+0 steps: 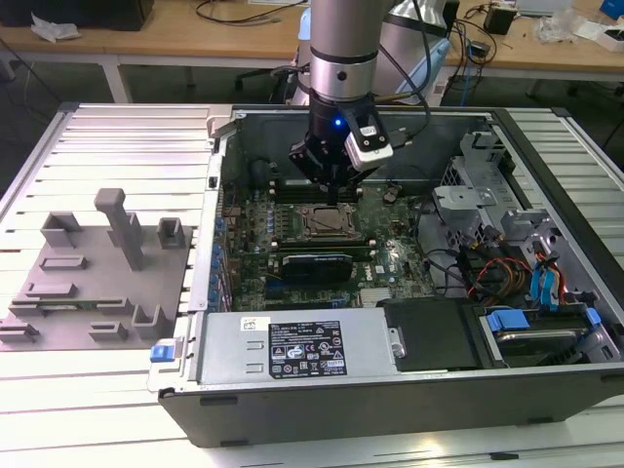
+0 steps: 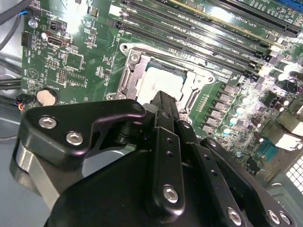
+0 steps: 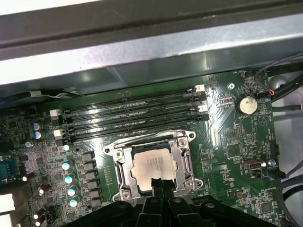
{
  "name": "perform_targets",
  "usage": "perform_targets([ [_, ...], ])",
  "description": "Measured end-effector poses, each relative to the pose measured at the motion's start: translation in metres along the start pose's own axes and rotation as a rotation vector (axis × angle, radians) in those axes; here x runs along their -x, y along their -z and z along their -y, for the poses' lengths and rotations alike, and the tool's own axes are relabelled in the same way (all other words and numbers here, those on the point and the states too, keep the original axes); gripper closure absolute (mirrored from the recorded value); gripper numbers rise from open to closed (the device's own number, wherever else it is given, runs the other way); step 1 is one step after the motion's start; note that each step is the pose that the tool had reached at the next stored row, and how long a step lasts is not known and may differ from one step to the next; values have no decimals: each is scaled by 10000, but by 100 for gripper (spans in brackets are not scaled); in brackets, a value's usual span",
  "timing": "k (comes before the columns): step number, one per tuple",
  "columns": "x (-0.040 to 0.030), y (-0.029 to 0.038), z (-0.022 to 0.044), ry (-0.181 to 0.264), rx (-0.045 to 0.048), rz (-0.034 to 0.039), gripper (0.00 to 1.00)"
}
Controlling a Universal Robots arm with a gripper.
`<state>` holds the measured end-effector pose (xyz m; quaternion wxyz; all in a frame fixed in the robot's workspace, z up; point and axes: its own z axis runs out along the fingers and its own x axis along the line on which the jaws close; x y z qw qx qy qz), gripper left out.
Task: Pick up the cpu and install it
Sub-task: 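Install the second cpu locking lever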
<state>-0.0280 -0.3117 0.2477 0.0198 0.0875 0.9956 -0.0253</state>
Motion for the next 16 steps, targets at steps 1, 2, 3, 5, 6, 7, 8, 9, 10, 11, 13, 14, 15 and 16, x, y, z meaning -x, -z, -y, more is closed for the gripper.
perform_targets([
  [1,0,0,1,-1,-1,0,89],
  [2,2,0,9,1,-5,0,89],
  [3,3,-1,14,1,-4,0,89],
  [5,6,-2,33,-1,-3,1,89],
  [6,7,-3,42,-1,-3,1,89],
  [7,9,-3,50,-2,-3,1,89],
  [8,11,-4,64,-1,-3,1,89],
  [9,13,-5,74,-2,-3,1,89],
  [10,16,-6,91,-2,-3,1,89],
  [11,19,-6,110,-1,-3,1,89],
  [13,24,-8,137,-1,-4,1,89],
  [14,26,-8,149,-1,-4,1,89],
  [15,28,-9,161,-1,-3,1,89],
  [16,31,-10,179,0,-3,1,89],
])
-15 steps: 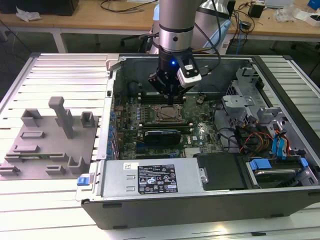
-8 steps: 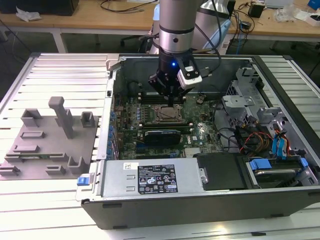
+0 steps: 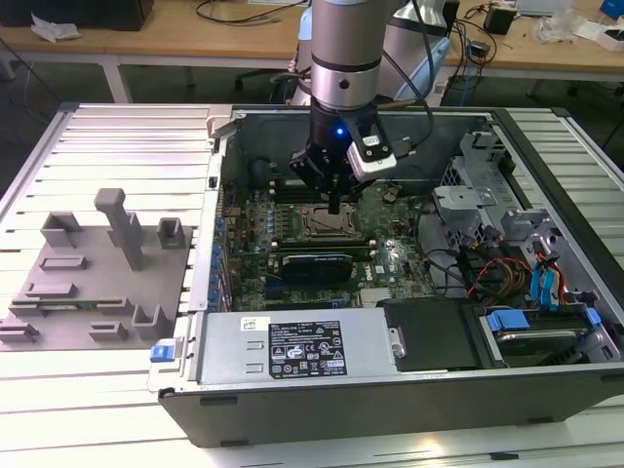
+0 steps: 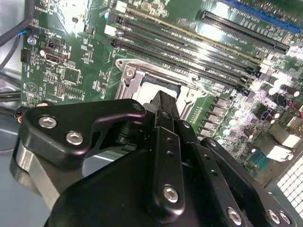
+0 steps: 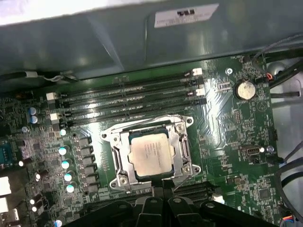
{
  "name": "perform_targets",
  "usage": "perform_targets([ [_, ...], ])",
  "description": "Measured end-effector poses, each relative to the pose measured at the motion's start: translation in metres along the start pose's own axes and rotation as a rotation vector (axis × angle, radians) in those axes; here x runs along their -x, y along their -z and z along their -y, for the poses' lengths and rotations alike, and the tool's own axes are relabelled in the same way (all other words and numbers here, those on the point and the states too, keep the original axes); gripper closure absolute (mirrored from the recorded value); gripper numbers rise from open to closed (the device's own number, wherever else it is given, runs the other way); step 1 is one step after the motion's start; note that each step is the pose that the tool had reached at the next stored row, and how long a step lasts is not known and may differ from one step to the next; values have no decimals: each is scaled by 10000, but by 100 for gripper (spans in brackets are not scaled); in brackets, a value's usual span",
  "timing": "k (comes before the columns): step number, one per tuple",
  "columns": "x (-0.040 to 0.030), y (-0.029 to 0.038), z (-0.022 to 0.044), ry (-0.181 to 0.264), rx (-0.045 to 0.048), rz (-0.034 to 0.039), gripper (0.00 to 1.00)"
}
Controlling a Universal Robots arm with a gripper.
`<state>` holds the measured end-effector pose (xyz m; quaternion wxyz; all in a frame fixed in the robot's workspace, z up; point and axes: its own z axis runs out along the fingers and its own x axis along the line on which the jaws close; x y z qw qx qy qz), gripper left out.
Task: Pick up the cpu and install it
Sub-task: 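Install the second cpu locking lever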
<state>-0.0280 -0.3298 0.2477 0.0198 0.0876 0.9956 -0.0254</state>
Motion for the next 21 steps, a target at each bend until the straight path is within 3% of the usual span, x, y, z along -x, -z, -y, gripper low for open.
perform_targets([
  [18,51,-17,288,0,0,0,89],
  [20,51,-27,293,19,33,-4,89],
  [21,49,-38,293,77,112,-15,89],
])
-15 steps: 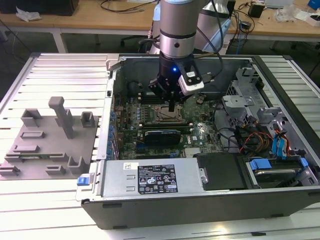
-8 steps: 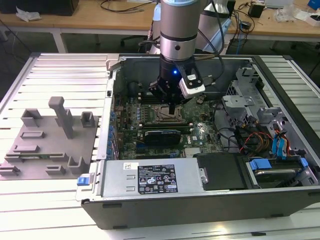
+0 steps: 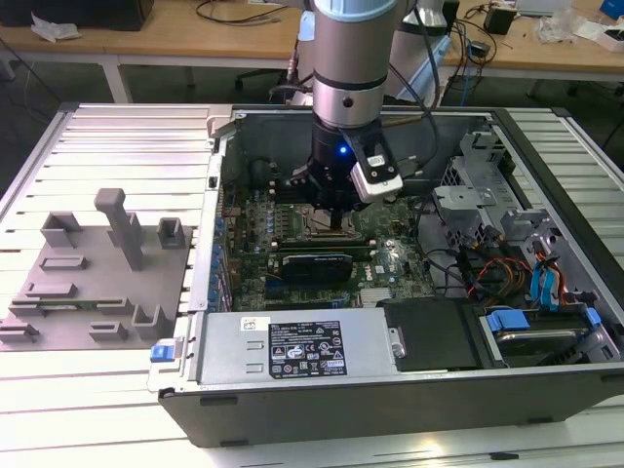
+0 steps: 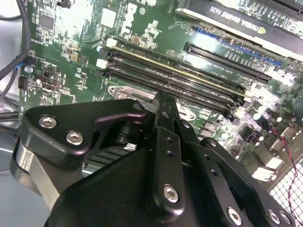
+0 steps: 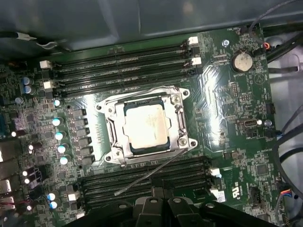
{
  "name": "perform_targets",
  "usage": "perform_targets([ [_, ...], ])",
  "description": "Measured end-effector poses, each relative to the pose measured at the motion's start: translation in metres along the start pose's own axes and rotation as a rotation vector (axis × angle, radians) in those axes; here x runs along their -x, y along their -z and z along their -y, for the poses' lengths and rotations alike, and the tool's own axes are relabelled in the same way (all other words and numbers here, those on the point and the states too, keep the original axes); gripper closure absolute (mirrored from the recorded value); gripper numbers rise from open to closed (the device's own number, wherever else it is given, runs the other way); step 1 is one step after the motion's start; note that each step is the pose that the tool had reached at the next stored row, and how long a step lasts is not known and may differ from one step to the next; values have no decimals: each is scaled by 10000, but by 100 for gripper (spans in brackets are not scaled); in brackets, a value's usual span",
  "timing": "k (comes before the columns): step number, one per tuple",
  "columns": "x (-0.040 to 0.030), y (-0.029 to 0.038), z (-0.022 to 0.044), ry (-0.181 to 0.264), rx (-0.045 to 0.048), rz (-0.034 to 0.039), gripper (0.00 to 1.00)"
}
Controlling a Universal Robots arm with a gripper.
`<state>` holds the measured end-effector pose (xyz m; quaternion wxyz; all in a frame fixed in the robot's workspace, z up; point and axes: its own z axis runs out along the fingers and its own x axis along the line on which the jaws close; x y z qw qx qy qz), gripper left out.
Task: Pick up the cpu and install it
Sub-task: 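Install the second cpu locking lever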
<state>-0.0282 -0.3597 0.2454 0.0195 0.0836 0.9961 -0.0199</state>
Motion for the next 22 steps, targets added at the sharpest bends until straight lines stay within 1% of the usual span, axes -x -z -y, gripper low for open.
perform_targets([
  [2,-13,-21,6,32,12,-2,89],
  [7,-101,-54,20,37,19,-2,89],
  [8,-128,-62,24,34,31,-4,89],
  [11,-170,-87,30,69,83,-10,89],
  [13,-173,-99,30,171,85,-9,89],
  [15,-177,-113,31,449,96,0,89],
  [17,-182,-126,31,614,110,6,89],
  [19,-188,-142,31,737,123,18,89],
  [22,-218,-167,37,861,155,37,89],
])
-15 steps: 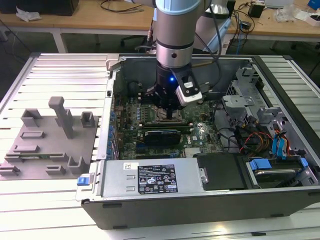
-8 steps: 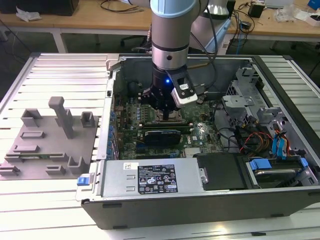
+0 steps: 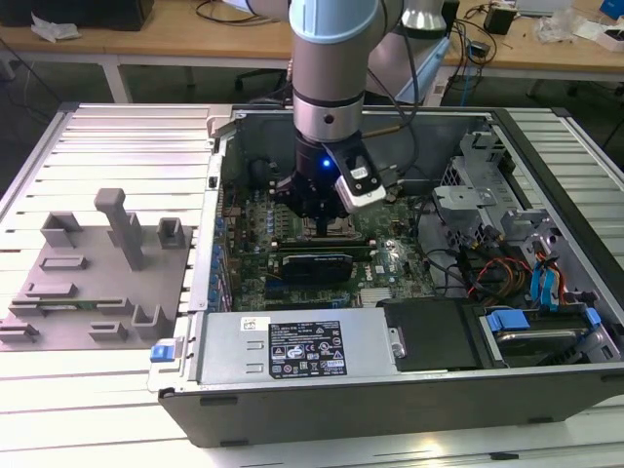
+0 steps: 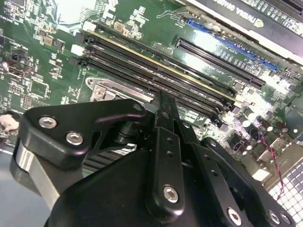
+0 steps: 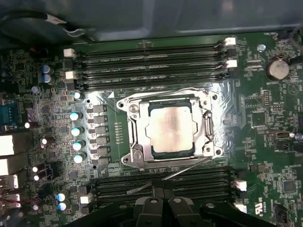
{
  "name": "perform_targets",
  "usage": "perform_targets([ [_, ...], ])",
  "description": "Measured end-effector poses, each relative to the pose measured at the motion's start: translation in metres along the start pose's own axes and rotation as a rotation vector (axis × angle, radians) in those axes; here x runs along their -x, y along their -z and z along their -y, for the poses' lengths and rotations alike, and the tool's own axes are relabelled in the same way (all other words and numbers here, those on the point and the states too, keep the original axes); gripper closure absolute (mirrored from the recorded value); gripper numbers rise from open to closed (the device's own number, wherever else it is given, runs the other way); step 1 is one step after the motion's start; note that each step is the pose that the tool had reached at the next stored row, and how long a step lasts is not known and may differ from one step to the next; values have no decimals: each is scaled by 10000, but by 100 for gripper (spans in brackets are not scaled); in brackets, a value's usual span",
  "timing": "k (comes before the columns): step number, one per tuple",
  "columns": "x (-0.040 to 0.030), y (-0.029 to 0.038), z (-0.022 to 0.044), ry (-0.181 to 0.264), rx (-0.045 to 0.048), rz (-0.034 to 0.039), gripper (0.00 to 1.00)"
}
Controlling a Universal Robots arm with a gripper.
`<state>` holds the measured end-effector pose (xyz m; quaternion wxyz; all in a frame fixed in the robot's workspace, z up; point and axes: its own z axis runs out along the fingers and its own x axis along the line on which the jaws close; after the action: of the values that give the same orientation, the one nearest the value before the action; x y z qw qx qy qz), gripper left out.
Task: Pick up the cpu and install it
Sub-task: 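Install the second cpu locking lever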
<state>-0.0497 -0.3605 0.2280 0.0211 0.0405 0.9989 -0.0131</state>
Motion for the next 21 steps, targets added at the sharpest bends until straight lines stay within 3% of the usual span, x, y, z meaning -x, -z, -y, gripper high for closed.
perform_targets([
  [5,-47,-55,2,35,17,3,89],
  [8,-59,-103,1,62,21,51,89],
  [10,-69,-114,3,100,29,153,89],
  [14,-129,-123,8,151,79,427,89],
  [18,-209,-120,34,148,147,551,89],
  [19,-238,-121,38,144,186,600,89],
  [20,-282,-122,50,132,321,672,89],
  [21,-292,-122,58,126,387,687,89],
])
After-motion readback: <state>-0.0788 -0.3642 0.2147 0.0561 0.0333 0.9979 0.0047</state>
